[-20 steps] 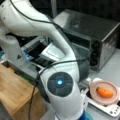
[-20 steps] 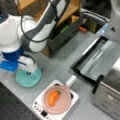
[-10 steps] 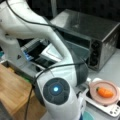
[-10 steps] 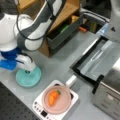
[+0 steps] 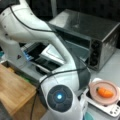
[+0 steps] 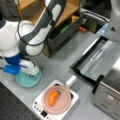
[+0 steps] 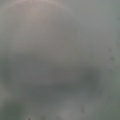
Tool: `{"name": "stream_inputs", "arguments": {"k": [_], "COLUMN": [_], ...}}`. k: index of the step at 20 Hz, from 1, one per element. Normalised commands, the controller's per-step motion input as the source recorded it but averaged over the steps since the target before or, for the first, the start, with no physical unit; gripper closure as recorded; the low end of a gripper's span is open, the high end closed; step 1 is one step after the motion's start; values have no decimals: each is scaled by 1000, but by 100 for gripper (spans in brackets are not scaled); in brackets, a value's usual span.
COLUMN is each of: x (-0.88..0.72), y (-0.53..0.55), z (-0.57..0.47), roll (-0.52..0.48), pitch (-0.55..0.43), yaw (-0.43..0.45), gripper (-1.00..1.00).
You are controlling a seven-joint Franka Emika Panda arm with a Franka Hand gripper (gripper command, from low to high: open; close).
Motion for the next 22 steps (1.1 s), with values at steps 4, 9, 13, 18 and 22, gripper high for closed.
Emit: {"name": "stream_inputs", "arguments": {"k": [4,9,13,18,22], "x": [399,422,419,470,532], "y": [-326,-256,-222,-295,-380], "z": [92,110,107,51,58], "roll": [445,576,634,542,427], "pitch": [213,246,288,261,206], "yaw": [143,165,177,165,162], "gripper": [-100,100,100,100,100]}}
